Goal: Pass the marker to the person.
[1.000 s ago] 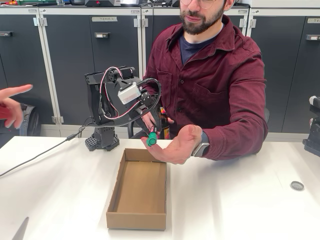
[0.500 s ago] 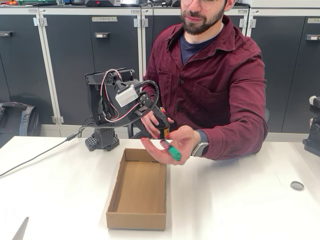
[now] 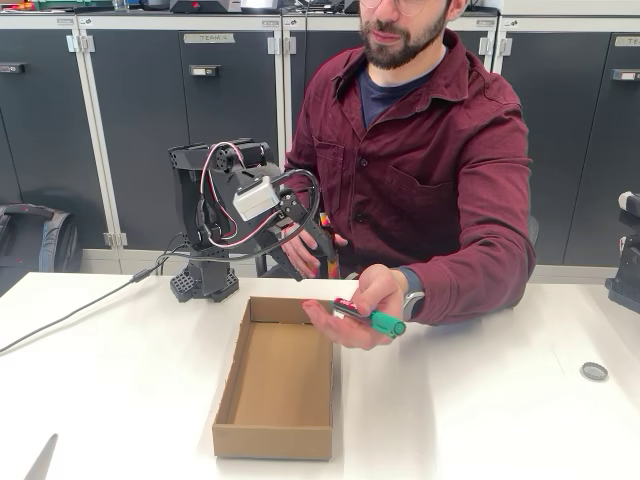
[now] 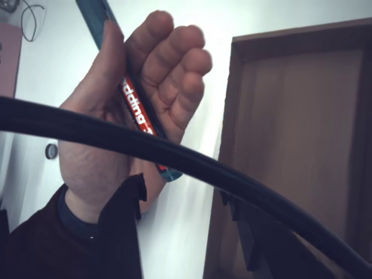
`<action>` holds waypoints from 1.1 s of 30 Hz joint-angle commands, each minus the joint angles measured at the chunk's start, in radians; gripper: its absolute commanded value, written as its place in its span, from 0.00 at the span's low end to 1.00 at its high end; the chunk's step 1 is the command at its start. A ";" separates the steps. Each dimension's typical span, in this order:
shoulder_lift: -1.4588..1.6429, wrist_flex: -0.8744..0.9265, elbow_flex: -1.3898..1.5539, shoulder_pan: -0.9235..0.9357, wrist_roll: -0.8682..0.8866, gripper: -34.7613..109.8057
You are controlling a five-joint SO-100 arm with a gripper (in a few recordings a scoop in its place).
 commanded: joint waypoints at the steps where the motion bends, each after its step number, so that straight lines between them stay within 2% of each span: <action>1: 0.048 0.015 -0.041 0.008 -0.020 0.42; 33: 0.061 0.048 -0.055 0.026 -0.038 0.41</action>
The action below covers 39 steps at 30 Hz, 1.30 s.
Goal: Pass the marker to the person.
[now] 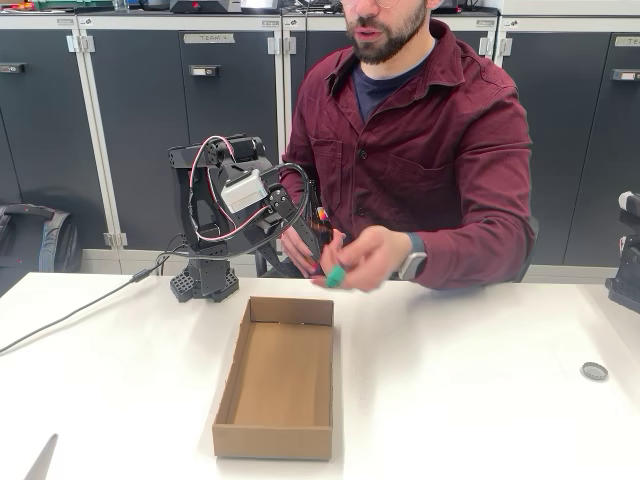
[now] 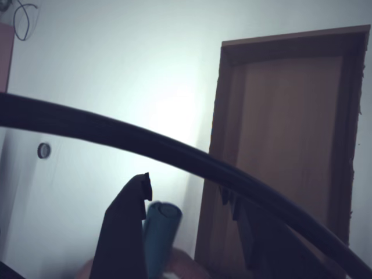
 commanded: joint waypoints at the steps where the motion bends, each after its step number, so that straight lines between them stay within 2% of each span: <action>1: 0.038 -0.009 -0.028 0.005 -0.005 0.41; 16: 0.020 -0.014 -0.048 0.055 -0.029 0.39; 24: -0.018 0.031 -0.098 0.060 -0.041 0.35; 39: -0.055 0.009 -0.095 0.057 -0.035 0.28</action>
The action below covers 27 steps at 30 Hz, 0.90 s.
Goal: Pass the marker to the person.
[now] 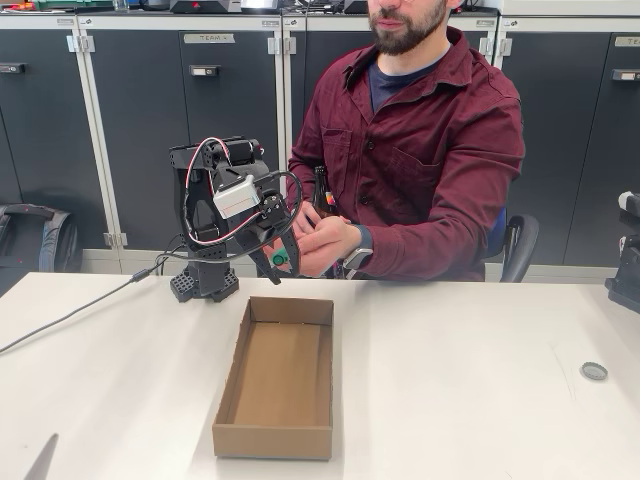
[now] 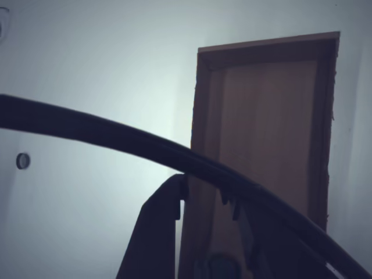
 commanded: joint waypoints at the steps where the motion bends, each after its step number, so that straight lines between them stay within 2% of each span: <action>1: 0.009 -0.026 -0.051 -0.005 -0.003 0.28; 27: 0.012 -0.058 -0.021 0.018 -0.005 0.31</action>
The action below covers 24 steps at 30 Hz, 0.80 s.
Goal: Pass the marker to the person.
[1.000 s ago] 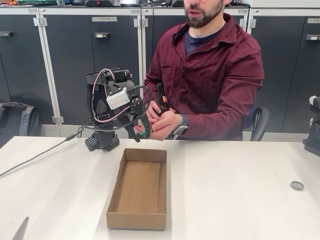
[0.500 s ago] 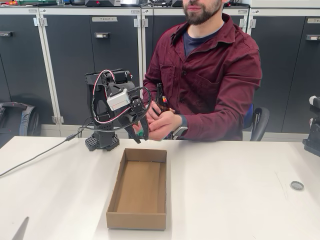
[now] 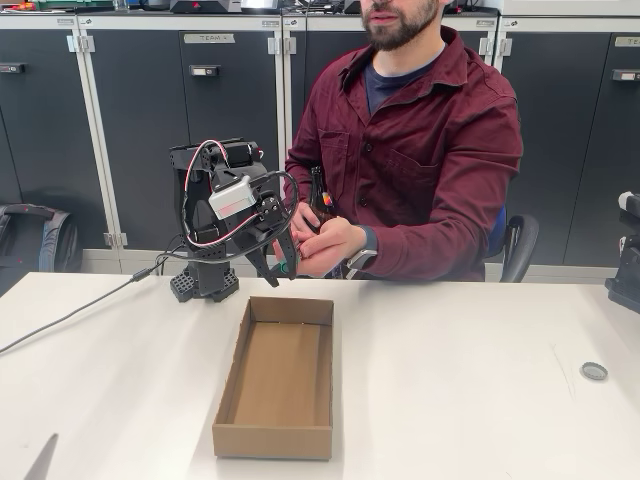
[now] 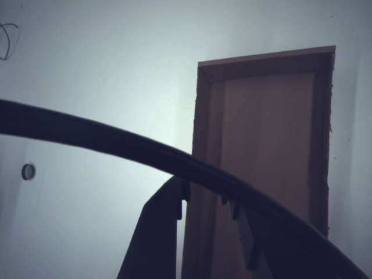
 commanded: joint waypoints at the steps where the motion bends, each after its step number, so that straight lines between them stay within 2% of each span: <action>1: 0.014 -0.015 -0.023 0.000 -0.006 0.31; 24: 0.017 -0.002 -0.035 0.025 -0.021 0.31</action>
